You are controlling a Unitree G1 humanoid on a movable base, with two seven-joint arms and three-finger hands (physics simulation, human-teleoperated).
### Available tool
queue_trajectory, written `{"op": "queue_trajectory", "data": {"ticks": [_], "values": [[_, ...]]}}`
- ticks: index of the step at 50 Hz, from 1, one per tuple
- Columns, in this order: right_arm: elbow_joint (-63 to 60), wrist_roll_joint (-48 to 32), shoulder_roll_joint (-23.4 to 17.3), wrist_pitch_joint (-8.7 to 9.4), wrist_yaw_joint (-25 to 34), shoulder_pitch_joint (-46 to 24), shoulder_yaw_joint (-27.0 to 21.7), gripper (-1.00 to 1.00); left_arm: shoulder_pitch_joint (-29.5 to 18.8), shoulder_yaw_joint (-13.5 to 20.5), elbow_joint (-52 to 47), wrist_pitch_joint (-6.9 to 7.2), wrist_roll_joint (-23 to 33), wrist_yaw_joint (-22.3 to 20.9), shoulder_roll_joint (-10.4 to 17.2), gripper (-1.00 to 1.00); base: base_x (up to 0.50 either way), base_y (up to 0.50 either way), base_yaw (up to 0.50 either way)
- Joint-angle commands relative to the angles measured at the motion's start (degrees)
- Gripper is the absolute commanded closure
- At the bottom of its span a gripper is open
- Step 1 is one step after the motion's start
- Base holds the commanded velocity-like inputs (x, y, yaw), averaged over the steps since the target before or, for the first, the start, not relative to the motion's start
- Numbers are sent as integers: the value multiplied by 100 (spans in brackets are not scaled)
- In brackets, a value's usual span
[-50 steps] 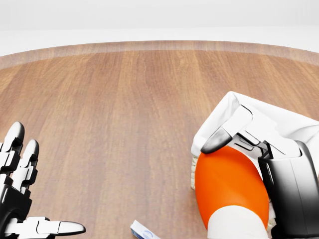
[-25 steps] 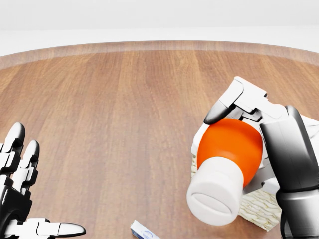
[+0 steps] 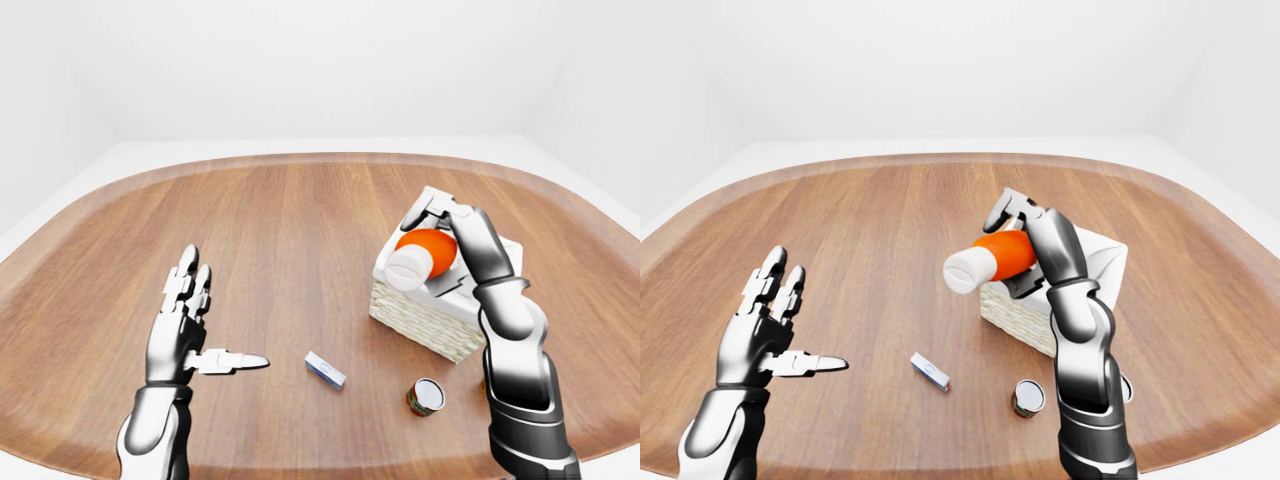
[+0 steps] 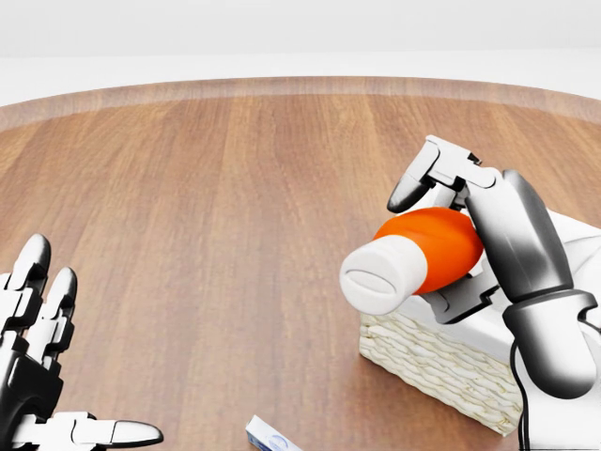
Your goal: Pick up the ketchup, and put it in the basket.
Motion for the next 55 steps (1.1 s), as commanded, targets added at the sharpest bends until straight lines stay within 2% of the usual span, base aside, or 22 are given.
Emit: {"op": "queue_trajectory", "data": {"ticks": [1,31,45,55], "values": [[224,-383,-114,0,99,-246,-87,100,5,-13,40,0,13,4,0,-100,0,0,0],[532,-1300,-453,0,697,-909,-121,100,-47,13,63,0,-18,3,24,-100,0,0,0],[465,-1348,-750,0,845,-604,-534,100,-6,-4,42,0,-7,-1,13,-100,0,0,0],[156,-1213,-1011,0,987,-117,-1115,100,14,-11,31,0,-1,-3,-3,-100,0,0,0]]}}
